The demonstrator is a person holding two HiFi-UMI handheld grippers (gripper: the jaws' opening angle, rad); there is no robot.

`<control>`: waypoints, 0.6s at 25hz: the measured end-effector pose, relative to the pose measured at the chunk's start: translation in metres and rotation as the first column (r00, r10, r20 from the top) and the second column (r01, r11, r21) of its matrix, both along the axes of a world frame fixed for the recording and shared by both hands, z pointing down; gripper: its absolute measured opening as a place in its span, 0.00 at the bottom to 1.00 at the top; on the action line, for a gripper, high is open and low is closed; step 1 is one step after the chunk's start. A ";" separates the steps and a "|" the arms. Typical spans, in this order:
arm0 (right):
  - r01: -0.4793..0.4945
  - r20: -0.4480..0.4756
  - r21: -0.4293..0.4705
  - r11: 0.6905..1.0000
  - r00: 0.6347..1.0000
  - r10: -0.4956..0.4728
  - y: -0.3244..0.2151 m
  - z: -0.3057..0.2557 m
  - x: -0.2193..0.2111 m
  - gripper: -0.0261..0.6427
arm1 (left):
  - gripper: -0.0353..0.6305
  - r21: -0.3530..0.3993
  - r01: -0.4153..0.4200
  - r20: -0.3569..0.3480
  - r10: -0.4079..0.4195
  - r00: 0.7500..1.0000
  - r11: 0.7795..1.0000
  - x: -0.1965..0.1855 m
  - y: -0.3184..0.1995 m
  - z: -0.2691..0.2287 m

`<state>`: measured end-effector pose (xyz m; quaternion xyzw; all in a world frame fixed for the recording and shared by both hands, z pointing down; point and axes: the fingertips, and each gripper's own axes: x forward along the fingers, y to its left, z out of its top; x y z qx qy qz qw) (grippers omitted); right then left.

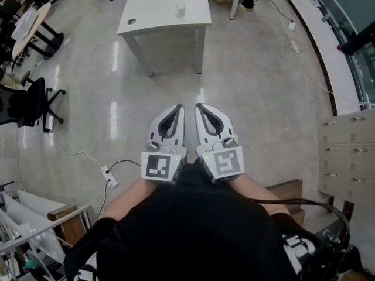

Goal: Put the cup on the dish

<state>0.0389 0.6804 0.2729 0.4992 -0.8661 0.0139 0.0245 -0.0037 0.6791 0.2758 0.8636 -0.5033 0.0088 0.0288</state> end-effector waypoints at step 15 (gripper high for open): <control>-0.017 -0.053 0.007 1.000 0.998 0.017 -0.126 -0.019 -0.041 0.06 | 0.06 -0.027 0.023 -0.017 -0.023 1.000 0.999 -0.052 -0.132 -0.008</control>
